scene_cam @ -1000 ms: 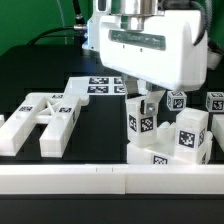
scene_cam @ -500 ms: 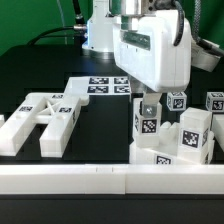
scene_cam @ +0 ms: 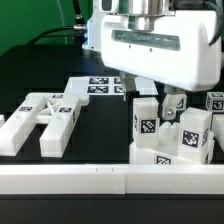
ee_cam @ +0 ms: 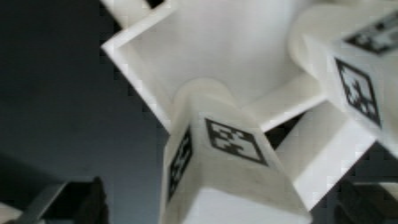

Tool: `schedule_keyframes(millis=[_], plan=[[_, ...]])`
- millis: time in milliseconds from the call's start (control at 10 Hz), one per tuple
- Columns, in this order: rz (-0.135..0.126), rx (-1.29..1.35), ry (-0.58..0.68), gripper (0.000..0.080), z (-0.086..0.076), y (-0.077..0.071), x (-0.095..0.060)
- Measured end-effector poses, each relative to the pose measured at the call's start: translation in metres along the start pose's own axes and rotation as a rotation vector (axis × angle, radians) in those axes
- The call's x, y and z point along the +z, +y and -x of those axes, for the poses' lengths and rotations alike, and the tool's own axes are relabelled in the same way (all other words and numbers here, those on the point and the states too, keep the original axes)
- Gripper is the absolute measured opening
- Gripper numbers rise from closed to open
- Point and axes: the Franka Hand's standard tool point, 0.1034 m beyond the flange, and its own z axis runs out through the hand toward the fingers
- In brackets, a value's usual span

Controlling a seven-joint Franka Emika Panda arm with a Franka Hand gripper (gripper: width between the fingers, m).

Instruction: Assemble chair

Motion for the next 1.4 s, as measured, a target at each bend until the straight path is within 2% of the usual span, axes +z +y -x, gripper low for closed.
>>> schedule_keyframes(millis=[600, 900, 1400], plan=[[0.011, -0.394, 0.003, 0.0649, 0.0001, 0.0014, 0.0020], [0.044, -0.765, 0.015, 0.0649, -0.0015, 0.0023, 0.0019], [0.061, -1.003, 0.016, 0.0649, -0.0040, 0.0035, 0.0010]])
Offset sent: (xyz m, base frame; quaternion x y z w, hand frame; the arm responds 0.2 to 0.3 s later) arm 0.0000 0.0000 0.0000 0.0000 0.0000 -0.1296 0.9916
